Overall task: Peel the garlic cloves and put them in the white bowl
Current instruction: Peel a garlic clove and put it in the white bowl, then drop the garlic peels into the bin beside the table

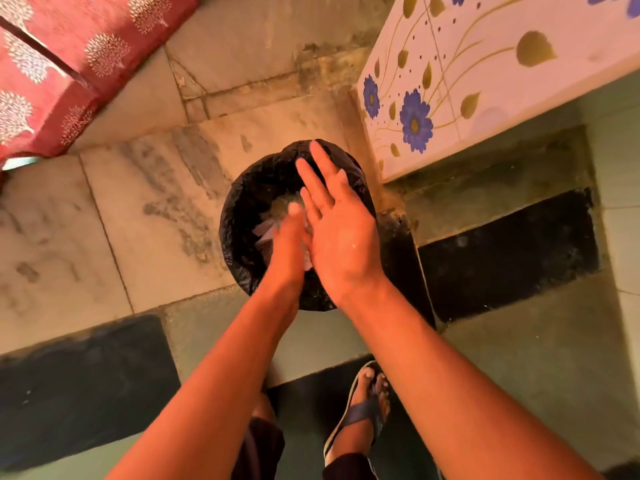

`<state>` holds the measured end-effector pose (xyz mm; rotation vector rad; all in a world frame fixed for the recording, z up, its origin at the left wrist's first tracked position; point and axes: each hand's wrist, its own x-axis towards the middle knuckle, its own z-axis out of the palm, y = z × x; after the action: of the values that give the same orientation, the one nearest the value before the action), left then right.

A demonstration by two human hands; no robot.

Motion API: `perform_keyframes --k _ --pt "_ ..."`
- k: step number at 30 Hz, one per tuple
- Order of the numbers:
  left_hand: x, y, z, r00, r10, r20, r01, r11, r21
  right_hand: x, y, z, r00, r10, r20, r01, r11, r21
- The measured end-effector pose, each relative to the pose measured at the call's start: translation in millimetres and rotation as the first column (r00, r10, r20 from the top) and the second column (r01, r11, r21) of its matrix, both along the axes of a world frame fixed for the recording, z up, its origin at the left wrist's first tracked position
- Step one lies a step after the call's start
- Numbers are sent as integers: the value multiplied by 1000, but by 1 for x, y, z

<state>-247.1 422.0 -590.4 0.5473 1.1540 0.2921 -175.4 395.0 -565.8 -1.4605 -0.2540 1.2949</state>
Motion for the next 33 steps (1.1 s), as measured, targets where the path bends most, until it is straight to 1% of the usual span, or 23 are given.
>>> perform_keyframes --k 1,2,3,4,5,6,7,8,9,10,11,12,13,14,15,17,18,20,22,25,27,29,33 --pt "1 3 12 999 22 35 -20 998 -64 -5 -3 -2 990 106 94 -112 992 62" --pt "-3 4 6 981 168 101 -152 977 -151 -6 -6 -9 932 254 260 -276 960 54" --pt "-5 4 12 958 234 166 -204 963 -176 -7 -12 -26 796 400 454 -427 903 -47" --pt "-7 2 19 942 278 186 -240 949 -203 -4 -15 -37 646 523 556 -491 843 -222" --pt "-12 2 23 964 221 146 -192 963 -191 3 -16 -48 592 616 520 -487 787 -377" --pt "-18 0 23 966 226 128 -192 953 -236 8 -15 -52 616 654 439 -458 751 -476" --pt "-24 -1 23 973 219 76 -198 956 -219 12 -13 -58 657 635 406 -406 753 -519" --pt "-29 -1 18 974 225 32 -214 955 -204 12 -11 -58 677 590 440 -375 790 -485" --pt "-30 1 19 974 225 -29 -226 956 -186 10 -10 -54 668 537 516 -350 838 -420" --pt "-27 4 18 972 229 -46 -234 951 -204 6 -11 -47 675 488 554 -366 873 -323" --pt "-23 7 17 972 228 -55 -235 945 -230 0 -14 -41 671 493 554 -438 866 -241" --pt "-19 10 19 964 265 -35 -265 925 -272 -7 -19 -37 655 536 532 -524 830 -190" --pt "-16 13 21 952 305 -29 -301 915 -269 -11 -25 -40 638 584 502 -583 792 -180" --pt "-13 14 29 951 305 -37 -305 917 -256 -12 -27 -41 641 590 491 -571 794 -208" --pt "-12 13 41 963 267 -43 -269 933 -237 -8 -28 -42 657 577 486 -505 815 -284" --pt "-16 7 67 989 148 -23 -150 977 -154 -2 -27 -30 692 486 534 -286 863 -416" --pt "-20 3 77 993 111 -27 -113 987 -115 0 -27 -20 702 422 573 -189 887 -421" --pt "-29 0 101 995 27 -93 -26 1000 10 1 -31 8 735 269 622 -49 936 -348" --pt "-34 -1 130 984 -19 -176 39 994 107 2 -37 49 793 154 589 32 955 -293" --pt "-39 -9 191 960 -91 -266 143 973 184 -4 -54 126 831 24 556 125 966 -228" --pt "-39 -21 246 948 -159 -276 229 943 241 -7 -71 189 830 -74 552 203 963 -176" --pt "-37 -36 307 937 -244 -248 314 902 296 -9 -89 254 828 -154 539 268 953 -140" --pt "-34 -81 428 888 -412 -203 459 810 365 -20 -138 381 791 -236 564 356 928 -111"
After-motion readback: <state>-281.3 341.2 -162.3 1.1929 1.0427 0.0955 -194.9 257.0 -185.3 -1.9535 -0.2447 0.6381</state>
